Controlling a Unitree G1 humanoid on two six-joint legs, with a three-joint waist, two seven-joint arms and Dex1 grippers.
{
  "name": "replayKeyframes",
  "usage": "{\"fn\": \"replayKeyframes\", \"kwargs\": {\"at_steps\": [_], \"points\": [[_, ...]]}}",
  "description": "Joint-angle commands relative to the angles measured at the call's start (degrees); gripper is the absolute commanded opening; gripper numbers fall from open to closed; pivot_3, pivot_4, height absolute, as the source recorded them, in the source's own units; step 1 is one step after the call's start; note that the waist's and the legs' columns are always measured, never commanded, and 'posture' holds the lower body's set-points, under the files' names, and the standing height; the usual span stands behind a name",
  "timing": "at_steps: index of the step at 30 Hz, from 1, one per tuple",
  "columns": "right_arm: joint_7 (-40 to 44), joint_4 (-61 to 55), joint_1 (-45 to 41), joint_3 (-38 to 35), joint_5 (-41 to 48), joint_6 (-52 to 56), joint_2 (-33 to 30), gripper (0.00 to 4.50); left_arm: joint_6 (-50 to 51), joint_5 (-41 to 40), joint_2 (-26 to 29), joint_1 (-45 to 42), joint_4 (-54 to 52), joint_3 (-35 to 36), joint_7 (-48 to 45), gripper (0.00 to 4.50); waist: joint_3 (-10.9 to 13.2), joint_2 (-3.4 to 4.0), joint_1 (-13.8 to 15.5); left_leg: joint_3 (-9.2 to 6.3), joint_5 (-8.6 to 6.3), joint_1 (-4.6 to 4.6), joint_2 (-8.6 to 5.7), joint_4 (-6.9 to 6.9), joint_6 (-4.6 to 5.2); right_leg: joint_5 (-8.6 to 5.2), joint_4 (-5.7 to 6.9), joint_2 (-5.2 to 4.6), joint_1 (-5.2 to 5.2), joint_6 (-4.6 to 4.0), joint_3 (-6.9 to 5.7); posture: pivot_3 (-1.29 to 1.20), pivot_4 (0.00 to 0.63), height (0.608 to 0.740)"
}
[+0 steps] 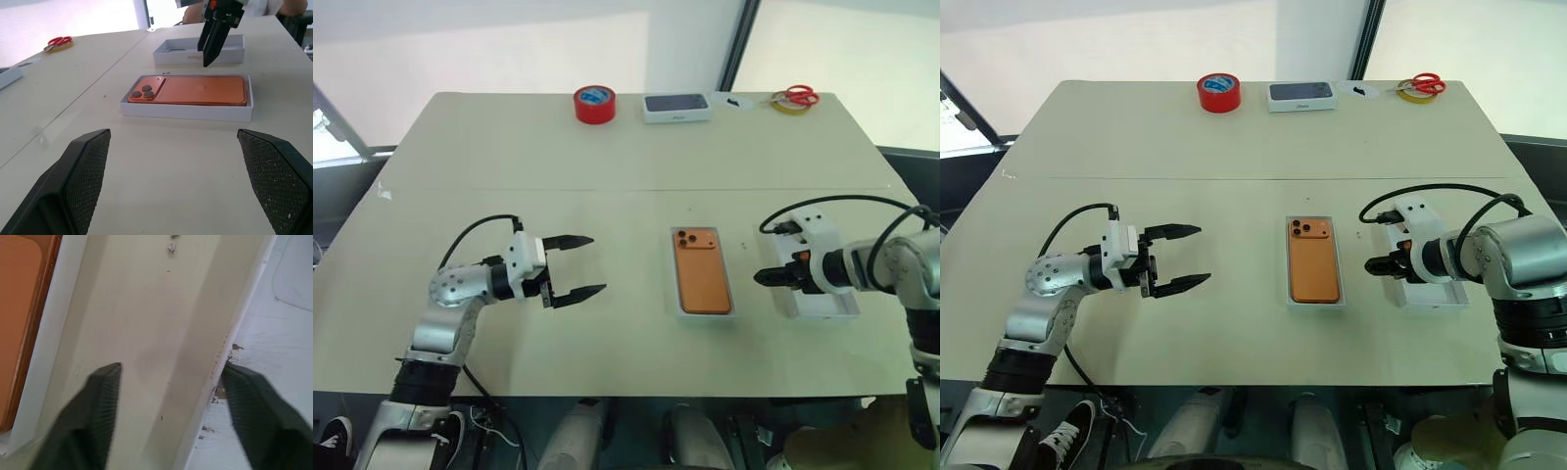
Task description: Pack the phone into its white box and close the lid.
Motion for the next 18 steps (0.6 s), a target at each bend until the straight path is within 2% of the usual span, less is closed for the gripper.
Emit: {"fn": "replayKeyframes", "kwargs": {"at_steps": [1, 3, 8, 11, 15, 18], "points": [[-1.7, 0.3, -1.0, 0.3, -0.9, 0.4, 1.2, 1.10, 0.4, -0.4, 0.5, 0.3, -2.7, 0.5, 1.2, 4.39, 0.0, 0.00, 0.0, 0.00, 0.00, 0.00, 0.00, 0.01, 0.00, 0.00, 0.02, 0.00, 0.00, 0.00, 0.00, 0.00, 0.150, 0.740], [-2.4, 0.1, -0.5, 0.5, -1.5, 0.4, 1.7, 0.02, 1.1, -0.8, 0.7, 0.6, -3.5, 0.5, 1.4, 4.39, 0.0, -0.02, 0.0, 0.00, 0.00, 0.00, 0.00, 0.04, 0.00, 0.00, 0.04, 0.01, 0.01, 0.00, 0.00, 0.00, 0.150, 0.740], [-4.3, -1.2, -0.1, -1.8, -1.8, 0.4, 4.2, 0.02, 4.2, -2.0, 0.9, 0.7, -4.3, 0.6, 1.9, 4.39, -0.1, -0.06, -0.5, 0.00, 0.00, 0.08, 0.01, 0.06, 0.00, 0.01, 0.07, 0.03, 0.07, -0.02, 0.01, 0.00, 0.150, 0.740], [-5.3, -0.9, -3.0, -4.0, -3.4, -3.6, 6.0, 0.00, 8.5, -4.3, 0.6, -0.7, -3.4, 1.1, 1.9, 3.53, -0.1, -0.05, -1.0, -0.01, 0.00, 0.09, 0.02, 0.09, -0.01, 0.01, 0.17, 0.04, 0.06, -0.04, 0.00, 0.00, 0.150, 0.740], [-6.8, -0.4, -7.1, -7.4, -4.8, -11.3, 9.9, 0.00, 10.9, -5.0, -0.2, -1.2, -3.3, 1.5, 3.7, 1.50, 0.0, -0.01, -1.5, 0.06, 0.03, 0.06, 0.01, 0.08, -0.03, 0.02, 0.38, 0.04, -0.13, -0.01, 0.09, 0.00, 0.150, 0.740], [-7.2, -3.9, -8.9, -14.5, -0.7, -15.6, 18.6, 0.00, 12.0, -4.9, -1.3, -1.7, -3.3, 1.6, 5.8, 0.03, 0.0, -0.03, -1.4, 0.02, 0.14, 0.05, 0.02, 0.06, 0.03, 0.02, 0.48, 0.06, -0.19, 0.02, 0.08, 0.00, 0.150, 0.740]]}}
